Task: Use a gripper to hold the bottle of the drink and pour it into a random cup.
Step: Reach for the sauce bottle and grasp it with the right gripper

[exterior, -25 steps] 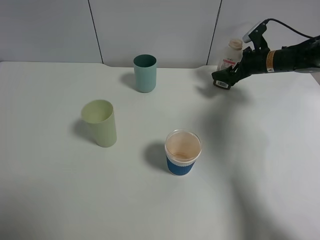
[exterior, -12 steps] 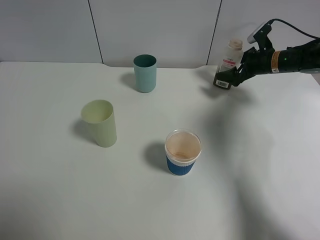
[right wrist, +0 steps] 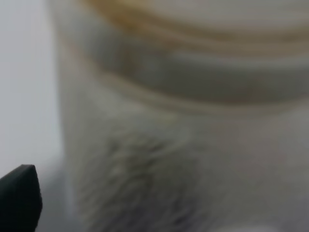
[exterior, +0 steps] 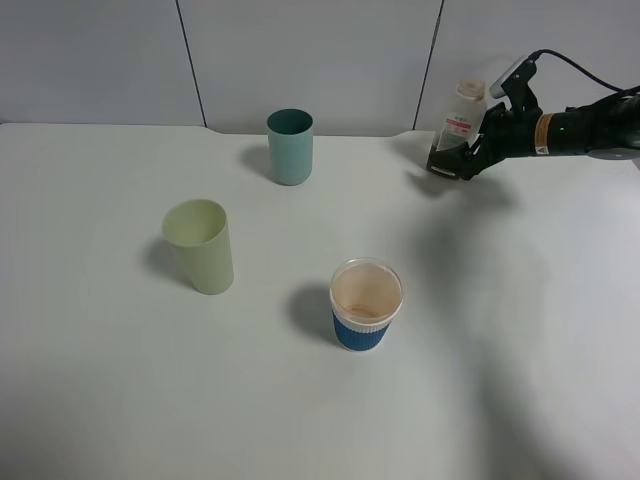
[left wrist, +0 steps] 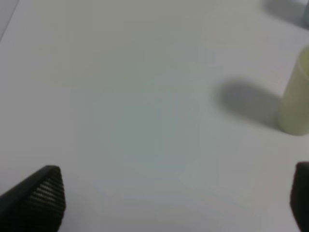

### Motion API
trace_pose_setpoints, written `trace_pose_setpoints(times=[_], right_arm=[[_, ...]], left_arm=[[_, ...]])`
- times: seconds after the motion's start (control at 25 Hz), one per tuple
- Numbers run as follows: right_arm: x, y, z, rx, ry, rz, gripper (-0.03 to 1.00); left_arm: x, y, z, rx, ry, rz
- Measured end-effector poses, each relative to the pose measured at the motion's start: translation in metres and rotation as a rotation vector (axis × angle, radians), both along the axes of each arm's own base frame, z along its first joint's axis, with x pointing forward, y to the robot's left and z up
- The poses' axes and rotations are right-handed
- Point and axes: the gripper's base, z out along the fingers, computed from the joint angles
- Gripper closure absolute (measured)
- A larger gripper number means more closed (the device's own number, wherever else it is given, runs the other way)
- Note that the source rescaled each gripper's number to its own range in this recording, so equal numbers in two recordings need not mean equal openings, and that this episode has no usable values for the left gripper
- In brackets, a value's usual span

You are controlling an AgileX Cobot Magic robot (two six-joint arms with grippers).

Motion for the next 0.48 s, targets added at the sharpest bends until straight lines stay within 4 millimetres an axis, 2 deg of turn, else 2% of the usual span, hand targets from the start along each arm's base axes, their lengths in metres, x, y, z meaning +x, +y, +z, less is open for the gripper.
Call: trace_pose_setpoints(times=[0.48], right_arm=[[0.0061,0.0088,0.0018,0.062,-0.025,0.041,-0.02]], left_arm=[[0.0000,0.0000,0.0000,0.000,0.000,0.000]])
